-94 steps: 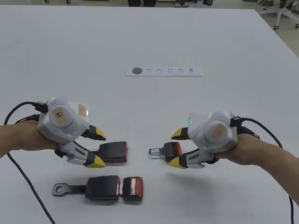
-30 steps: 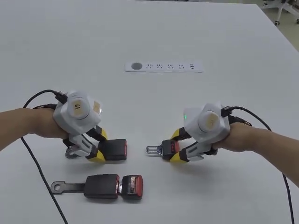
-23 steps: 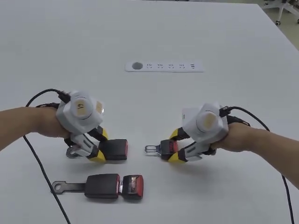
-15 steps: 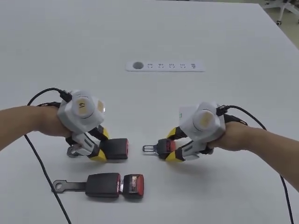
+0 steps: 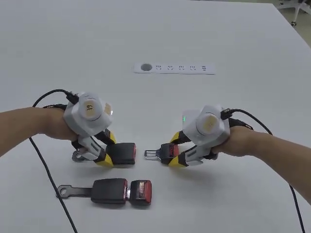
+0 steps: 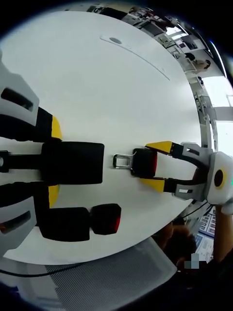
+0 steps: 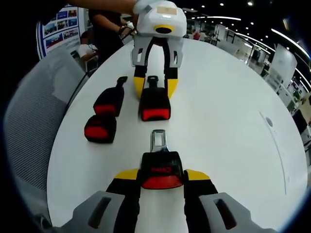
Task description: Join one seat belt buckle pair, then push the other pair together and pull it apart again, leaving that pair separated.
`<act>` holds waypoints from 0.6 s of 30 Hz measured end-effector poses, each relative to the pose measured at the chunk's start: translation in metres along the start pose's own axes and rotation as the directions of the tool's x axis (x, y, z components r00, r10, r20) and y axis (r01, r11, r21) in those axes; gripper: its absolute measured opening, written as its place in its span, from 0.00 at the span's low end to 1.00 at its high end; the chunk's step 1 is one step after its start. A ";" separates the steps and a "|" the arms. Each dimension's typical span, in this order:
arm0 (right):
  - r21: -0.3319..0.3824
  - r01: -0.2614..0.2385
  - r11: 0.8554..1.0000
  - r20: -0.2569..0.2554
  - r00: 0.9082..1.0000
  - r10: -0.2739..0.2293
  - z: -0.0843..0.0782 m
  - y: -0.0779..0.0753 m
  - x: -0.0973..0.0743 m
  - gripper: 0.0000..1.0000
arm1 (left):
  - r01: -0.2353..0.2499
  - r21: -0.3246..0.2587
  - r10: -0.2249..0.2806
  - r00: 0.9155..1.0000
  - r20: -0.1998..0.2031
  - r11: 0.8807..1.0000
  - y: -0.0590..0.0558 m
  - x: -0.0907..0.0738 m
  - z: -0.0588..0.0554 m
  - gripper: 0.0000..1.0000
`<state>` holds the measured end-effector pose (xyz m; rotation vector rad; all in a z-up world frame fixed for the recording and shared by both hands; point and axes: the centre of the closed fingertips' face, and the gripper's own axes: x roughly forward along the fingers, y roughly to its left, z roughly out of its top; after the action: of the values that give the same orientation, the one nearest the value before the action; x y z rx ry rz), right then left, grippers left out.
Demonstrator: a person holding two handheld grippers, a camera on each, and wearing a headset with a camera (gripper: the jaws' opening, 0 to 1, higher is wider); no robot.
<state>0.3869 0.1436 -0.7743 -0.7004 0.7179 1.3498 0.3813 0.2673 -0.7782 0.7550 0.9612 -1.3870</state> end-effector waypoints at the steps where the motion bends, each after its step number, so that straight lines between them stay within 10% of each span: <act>1: 0.002 0.000 1.000 0.001 1.000 0.000 0.002 0.000 0.000 0.31 | 0.000 0.001 0.000 1.000 -0.001 1.000 0.000 0.000 0.000 0.32; 18: -0.022 -0.013 1.000 0.011 1.000 0.013 0.022 0.004 0.018 0.31 | 0.001 -0.002 -0.001 1.000 0.001 1.000 0.000 0.000 0.000 0.32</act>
<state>0.3855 0.1718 -0.7754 -0.7067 0.7007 1.3741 0.3816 0.2676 -0.7782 0.7528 0.9622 -1.3867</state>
